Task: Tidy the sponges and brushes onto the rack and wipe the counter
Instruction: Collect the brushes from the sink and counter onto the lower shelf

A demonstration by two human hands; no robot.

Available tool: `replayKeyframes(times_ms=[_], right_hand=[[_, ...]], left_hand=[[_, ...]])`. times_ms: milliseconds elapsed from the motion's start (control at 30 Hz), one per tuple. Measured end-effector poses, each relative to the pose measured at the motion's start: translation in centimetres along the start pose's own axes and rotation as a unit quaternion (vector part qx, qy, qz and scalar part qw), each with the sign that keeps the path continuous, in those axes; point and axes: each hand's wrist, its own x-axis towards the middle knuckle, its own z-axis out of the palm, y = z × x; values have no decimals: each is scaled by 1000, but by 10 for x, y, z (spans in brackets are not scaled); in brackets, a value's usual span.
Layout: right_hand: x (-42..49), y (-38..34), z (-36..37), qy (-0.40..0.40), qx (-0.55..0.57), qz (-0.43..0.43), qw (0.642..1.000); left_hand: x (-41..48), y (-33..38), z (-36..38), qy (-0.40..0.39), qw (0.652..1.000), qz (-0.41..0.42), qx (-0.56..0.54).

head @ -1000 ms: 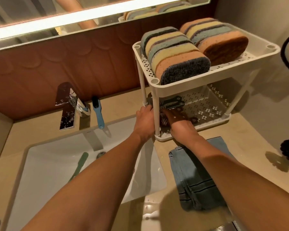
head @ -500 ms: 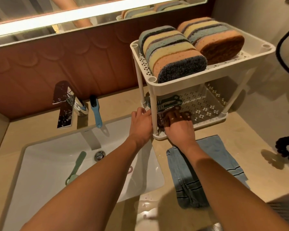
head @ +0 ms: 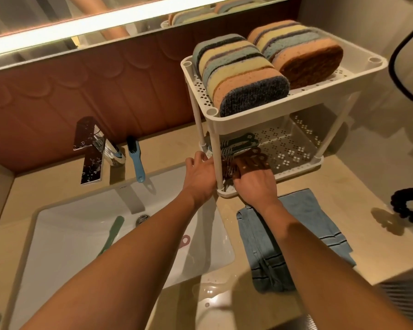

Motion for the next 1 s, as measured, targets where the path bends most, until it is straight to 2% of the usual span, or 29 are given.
replayKeyframes(times_ms=[100, 267, 400, 500, 600, 833, 1000], right_hand=[[1, 0, -2, -36, 0, 16, 999], [-5, -2, -21, -73, 17, 26, 997], [-31, -12, -39, -2, -24, -33, 999], [-44, -18, -42, 17, -19, -54, 998], [-58, -32, -51, 17, -11, -79, 997], [-89, -87, -66, -13, 23, -153, 988], [-106, -138, -62, -36, 21, -212, 976]], left_hand=[[1, 0, -6, -26, 999, -12, -43], [-4, 0, -26, -30, 999, 26, -24], [-29, 2, -40, 10, 998, 50, 30], [-57, 6, -48, 12, 996, 50, 74], [-79, 8, -54, -4, 995, 44, 86], [-127, -12, -72, 22, 995, 37, 94], [-169, -48, -85, 41, 996, -10, 83]])
